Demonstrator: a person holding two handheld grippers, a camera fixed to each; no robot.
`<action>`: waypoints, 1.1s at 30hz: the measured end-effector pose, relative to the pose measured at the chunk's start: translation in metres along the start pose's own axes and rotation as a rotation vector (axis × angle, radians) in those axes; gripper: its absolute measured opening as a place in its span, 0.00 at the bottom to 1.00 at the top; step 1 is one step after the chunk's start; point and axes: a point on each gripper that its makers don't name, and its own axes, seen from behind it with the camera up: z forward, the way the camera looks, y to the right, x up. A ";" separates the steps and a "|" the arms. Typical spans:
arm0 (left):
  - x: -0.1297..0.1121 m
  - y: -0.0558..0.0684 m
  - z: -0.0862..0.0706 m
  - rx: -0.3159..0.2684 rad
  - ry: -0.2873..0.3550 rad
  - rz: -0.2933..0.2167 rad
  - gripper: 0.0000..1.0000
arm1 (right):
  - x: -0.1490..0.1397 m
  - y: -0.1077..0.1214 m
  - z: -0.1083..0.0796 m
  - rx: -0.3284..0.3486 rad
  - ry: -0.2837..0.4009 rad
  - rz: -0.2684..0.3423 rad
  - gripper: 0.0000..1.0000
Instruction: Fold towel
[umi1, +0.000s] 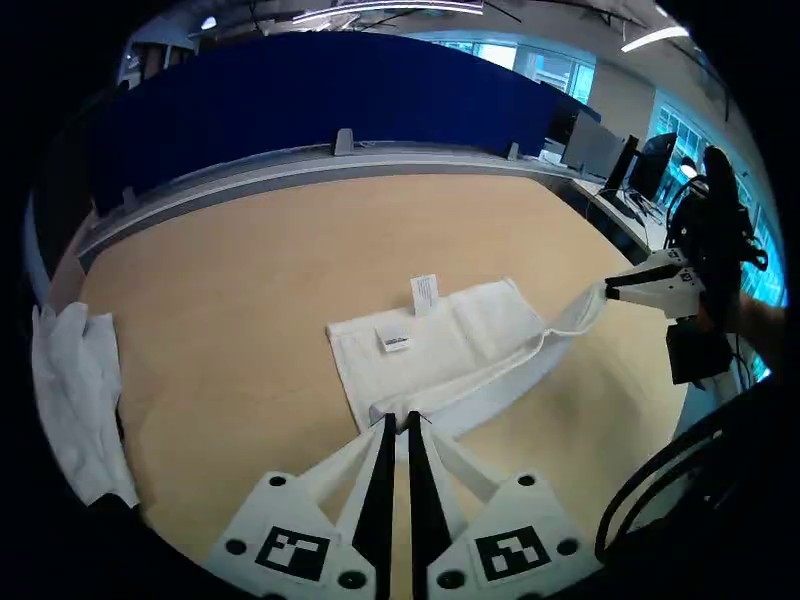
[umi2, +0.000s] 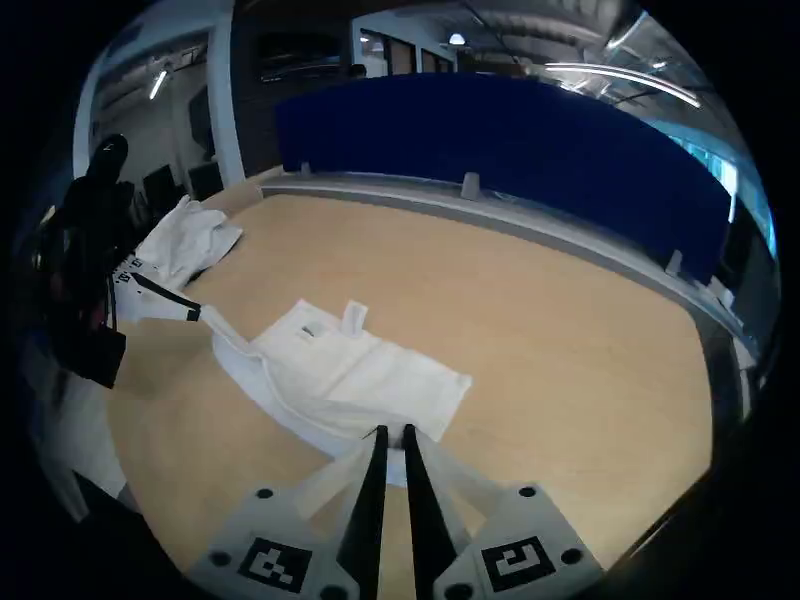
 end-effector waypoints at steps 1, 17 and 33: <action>0.002 -0.002 0.003 0.002 0.001 -0.003 0.09 | 0.002 0.003 0.003 -0.002 0.000 0.001 0.12; 0.024 -0.020 0.037 0.004 0.011 0.012 0.09 | 0.011 0.023 0.034 -0.020 -0.016 0.015 0.12; 0.024 -0.034 0.068 -0.001 0.001 0.033 0.09 | 0.007 0.040 0.064 -0.032 -0.050 0.044 0.12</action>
